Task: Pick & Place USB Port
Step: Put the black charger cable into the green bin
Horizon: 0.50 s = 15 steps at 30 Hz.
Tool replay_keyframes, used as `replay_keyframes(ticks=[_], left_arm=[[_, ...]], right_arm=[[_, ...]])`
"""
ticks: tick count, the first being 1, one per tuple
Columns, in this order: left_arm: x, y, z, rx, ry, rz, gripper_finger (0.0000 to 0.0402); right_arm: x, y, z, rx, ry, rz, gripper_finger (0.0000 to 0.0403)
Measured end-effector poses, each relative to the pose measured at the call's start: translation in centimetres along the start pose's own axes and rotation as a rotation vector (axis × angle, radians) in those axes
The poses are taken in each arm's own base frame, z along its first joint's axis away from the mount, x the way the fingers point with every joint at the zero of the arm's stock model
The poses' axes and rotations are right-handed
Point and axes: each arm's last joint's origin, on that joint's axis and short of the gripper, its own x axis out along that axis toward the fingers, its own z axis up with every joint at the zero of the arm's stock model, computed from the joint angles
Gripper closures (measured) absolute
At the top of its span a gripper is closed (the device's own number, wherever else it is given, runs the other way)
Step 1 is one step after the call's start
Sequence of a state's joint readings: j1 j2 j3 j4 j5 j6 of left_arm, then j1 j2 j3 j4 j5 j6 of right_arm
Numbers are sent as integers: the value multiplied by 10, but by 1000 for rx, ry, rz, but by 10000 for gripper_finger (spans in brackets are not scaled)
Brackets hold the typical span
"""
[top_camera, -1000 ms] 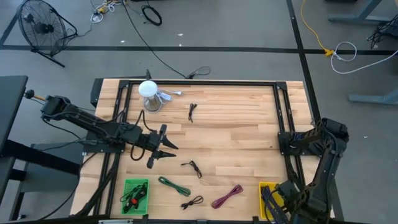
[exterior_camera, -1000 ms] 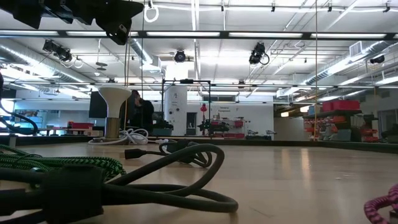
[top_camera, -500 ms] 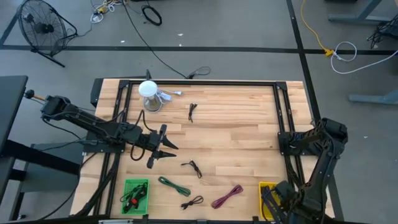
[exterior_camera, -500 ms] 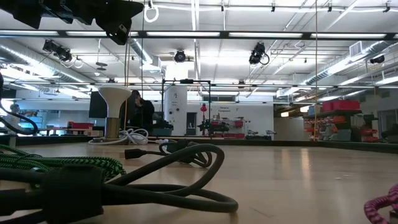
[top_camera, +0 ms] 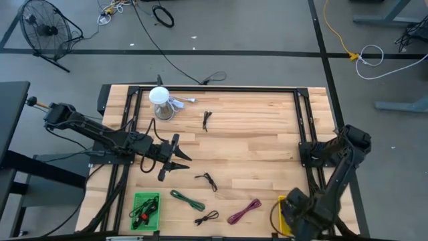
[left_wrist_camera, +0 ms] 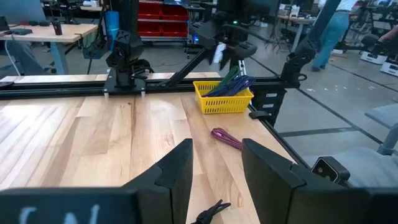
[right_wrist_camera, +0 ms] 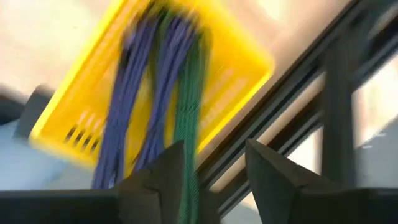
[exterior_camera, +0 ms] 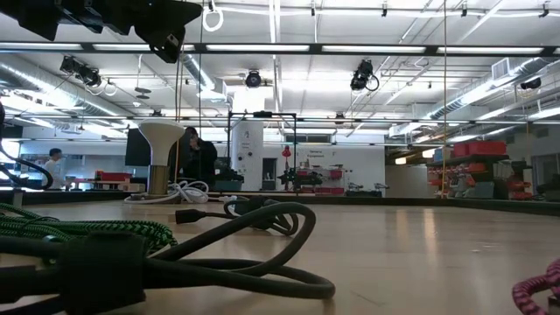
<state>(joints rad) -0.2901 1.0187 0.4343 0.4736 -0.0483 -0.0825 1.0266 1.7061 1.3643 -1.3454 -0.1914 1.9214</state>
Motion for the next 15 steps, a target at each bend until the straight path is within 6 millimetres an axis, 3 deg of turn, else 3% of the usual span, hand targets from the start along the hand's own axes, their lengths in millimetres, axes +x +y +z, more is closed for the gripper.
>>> replay_keyframes(ticks=[5, 12, 15], left_arm=[[0, 0, 0, 0, 0, 1, 259], [0, 0, 0, -8, -1, 7, 259], [0, 3, 0, -70, -11, 91, 259]], right_arm=[[-6, 5, 35, -54, -77, -25, 225], [-17, 15, 94, -137, -336, -1, 236], [-21, 15, 120, -157, -430, -21, 239]])
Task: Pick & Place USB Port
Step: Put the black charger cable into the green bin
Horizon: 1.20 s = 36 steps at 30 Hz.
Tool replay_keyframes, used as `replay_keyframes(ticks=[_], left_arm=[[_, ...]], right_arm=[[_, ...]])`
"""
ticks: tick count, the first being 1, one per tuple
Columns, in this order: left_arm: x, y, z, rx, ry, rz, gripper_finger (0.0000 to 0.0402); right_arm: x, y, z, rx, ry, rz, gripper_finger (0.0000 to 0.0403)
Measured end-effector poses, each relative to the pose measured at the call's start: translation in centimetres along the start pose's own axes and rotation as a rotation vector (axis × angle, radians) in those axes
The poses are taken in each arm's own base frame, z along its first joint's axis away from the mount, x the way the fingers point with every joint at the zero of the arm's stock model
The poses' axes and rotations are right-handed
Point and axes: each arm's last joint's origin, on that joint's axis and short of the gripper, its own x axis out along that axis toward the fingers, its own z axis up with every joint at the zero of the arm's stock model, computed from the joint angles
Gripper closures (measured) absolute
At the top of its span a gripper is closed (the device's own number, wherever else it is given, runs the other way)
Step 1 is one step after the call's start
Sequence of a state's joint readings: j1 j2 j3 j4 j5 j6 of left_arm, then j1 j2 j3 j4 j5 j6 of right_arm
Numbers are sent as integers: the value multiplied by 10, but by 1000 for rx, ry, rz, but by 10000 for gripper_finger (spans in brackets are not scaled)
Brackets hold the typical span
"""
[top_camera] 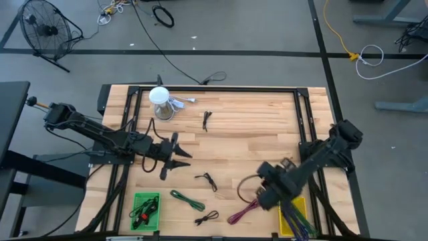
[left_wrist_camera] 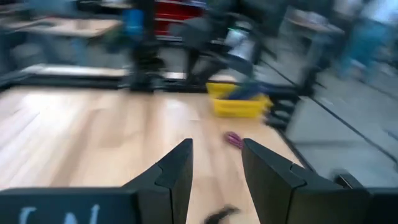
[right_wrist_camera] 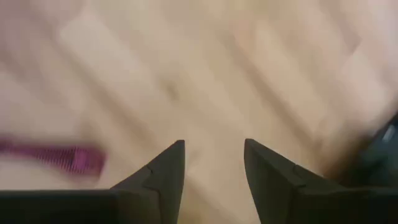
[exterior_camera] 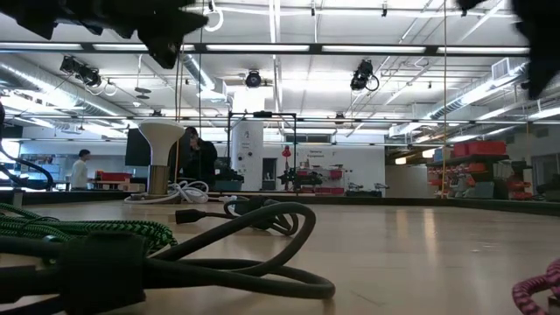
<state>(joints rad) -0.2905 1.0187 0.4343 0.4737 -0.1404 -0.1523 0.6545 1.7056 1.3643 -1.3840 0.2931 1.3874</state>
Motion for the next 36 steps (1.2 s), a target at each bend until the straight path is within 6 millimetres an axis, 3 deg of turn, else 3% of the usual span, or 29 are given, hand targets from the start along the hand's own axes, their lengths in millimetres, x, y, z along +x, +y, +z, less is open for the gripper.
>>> replay_keyframes(ticks=[3, 8, 14, 18, 21, 36], left_arm=[[-1, 7, 1, -104, -49, 240, 260], [1, 27, -1, -97, -76, 516, 260], [9, 81, -14, -298, -36, 644, 259], [12, 115, -28, -379, 49, 657, 259], [17, 134, -27, -406, 68, 664, 259], [76, 209, 8, -501, 553, 792, 259]], right_arm=[[7, -4, 25, -14, -114, -32, 238], [15, -10, 63, -63, -327, -98, 239], [22, -20, 94, -65, -448, -184, 239], [25, -23, 103, -109, -451, -203, 239], [26, -23, 108, -146, -464, -210, 239], [28, -26, 122, -256, -513, -265, 239]])
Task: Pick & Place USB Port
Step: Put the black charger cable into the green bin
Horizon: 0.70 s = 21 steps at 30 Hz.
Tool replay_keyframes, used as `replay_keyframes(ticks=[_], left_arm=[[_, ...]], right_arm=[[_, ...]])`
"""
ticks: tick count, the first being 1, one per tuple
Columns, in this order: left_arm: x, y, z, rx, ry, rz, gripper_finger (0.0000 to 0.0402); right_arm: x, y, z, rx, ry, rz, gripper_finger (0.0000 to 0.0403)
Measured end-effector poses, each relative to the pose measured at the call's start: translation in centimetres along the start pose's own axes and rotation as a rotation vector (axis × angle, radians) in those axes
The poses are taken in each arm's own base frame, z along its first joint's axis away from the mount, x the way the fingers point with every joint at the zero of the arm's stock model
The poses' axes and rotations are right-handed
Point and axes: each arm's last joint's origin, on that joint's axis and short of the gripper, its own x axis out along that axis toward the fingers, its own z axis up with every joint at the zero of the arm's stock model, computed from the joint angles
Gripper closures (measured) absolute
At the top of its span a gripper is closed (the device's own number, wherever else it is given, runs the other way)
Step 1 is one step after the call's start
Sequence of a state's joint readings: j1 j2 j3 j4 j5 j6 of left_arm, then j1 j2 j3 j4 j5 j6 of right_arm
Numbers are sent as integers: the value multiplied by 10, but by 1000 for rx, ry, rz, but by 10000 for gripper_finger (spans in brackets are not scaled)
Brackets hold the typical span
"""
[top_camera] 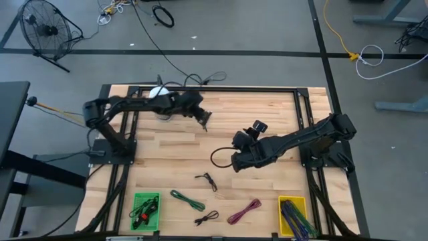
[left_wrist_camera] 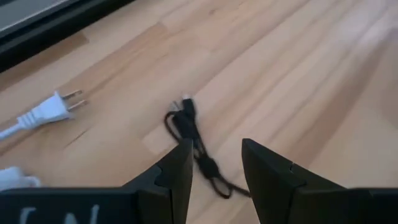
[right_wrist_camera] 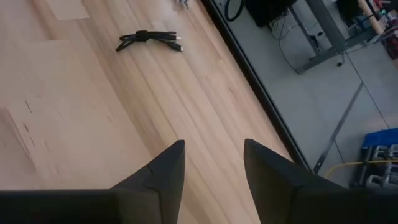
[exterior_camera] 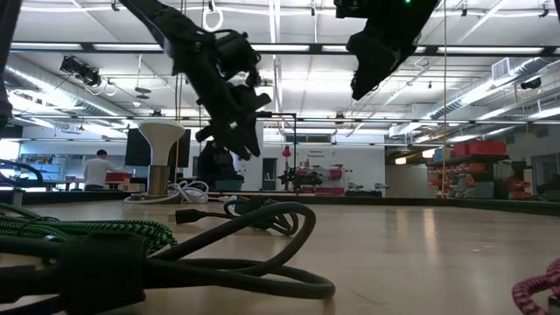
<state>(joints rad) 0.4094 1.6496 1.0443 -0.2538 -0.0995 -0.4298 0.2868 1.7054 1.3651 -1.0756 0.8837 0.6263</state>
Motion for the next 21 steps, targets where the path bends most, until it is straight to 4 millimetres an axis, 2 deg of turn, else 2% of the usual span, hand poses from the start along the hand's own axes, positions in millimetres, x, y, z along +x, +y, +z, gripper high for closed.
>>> replay_keyframes(ticks=[5, 9, 14, 21], left_arm=[[20, -5, 14, -74, 70, -64, 259], [42, -7, 3, -84, 159, -51, 259], [60, -4, -6, -91, 216, -18, 259], [67, -1, -11, -102, 230, 19, 259]], right_arm=[[0, -2, 1, -14, -33, -49, 239], [0, -2, 1, -20, -41, -66, 239], [0, -2, 1, -37, -40, -67, 239], [0, -2, 1, -41, -40, -67, 239]])
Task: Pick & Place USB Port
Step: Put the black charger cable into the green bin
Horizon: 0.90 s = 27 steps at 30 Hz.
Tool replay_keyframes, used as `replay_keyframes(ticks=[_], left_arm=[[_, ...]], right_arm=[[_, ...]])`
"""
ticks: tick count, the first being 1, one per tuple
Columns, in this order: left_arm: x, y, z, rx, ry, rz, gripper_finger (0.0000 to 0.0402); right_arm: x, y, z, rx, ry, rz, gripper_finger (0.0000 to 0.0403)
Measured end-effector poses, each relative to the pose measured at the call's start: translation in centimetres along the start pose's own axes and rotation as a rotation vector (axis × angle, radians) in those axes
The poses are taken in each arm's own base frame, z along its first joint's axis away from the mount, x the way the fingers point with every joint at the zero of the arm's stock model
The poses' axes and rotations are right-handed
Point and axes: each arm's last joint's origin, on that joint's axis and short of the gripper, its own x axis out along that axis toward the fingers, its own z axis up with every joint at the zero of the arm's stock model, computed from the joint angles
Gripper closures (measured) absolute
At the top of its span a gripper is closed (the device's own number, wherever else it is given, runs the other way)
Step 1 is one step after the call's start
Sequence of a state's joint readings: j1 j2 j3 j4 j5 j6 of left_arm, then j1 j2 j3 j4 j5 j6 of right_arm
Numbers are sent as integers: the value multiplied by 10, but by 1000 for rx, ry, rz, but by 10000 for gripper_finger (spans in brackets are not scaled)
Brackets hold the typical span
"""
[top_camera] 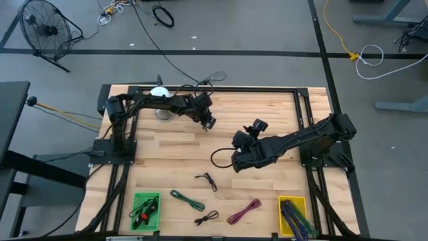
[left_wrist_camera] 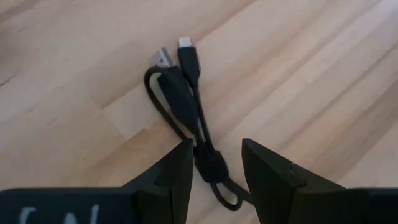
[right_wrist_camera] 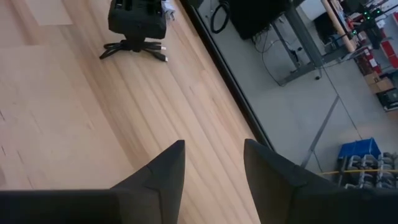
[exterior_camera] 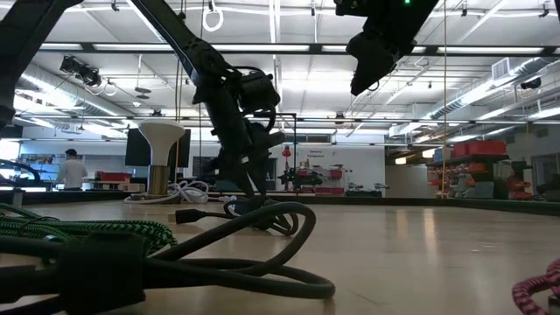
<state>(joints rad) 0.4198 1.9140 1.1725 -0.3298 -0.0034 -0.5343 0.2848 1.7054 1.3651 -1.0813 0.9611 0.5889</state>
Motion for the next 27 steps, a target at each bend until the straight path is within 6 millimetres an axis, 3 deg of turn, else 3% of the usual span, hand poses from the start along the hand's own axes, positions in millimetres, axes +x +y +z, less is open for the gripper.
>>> replay_keyframes(ticks=[6, 16, 18, 22, 27], left_arm=[[1, 1, 0, 14, -10, 23, 259], [22, 4, -6, 81, 40, 24, 264], [24, 6, -6, 61, 50, 27, 286], [23, 6, -6, 90, 56, 28, 375], [16, 2, -8, 169, 46, 54, 376]], right_arm=[[0, 0, 0, -1, -1, 0, 239], [0, 0, 0, 3, -3, 2, 239], [0, 0, 0, 4, -3, 3, 239], [0, 1, 1, 5, -5, 4, 239], [0, 1, 1, 5, -5, 4, 239]])
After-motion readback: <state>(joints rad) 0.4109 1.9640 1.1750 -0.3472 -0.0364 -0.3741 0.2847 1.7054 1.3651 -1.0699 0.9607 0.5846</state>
